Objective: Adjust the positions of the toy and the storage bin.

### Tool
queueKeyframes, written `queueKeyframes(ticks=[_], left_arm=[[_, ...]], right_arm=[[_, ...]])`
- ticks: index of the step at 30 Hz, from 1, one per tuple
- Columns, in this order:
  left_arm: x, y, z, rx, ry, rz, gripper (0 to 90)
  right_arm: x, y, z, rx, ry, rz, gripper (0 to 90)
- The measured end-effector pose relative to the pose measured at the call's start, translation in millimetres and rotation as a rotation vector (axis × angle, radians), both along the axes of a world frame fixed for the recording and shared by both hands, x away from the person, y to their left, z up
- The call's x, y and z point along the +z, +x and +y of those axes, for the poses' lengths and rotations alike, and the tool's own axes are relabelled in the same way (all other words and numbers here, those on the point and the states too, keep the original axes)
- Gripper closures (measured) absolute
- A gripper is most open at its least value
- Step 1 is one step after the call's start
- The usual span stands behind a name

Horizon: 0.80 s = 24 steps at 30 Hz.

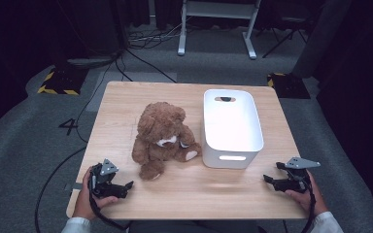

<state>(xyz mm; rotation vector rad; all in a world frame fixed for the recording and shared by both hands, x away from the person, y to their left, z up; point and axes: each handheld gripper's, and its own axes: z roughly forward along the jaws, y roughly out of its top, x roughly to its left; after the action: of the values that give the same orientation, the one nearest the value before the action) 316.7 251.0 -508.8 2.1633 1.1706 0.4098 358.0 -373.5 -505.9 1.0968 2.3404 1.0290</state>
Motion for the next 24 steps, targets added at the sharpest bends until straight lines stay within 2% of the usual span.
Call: queueKeyframes(ticks=[9,19,24], left_arm=[[0.0,-1.1,0.0,-0.002,0.000,0.000,0.5],[0.0,-1.1,-0.1,-0.001,0.000,0.000,0.5],[0.1,-2.1,-0.4,0.004,0.003,-0.002,0.7]], right_arm=[[0.0,-0.1,-0.1,-0.001,0.000,0.000,18.0],[2.6,-0.5,-1.0,0.010,-0.015,-0.007,23.0],[8.6,-0.7,-3.6,0.002,0.026,-0.014,24.8]])
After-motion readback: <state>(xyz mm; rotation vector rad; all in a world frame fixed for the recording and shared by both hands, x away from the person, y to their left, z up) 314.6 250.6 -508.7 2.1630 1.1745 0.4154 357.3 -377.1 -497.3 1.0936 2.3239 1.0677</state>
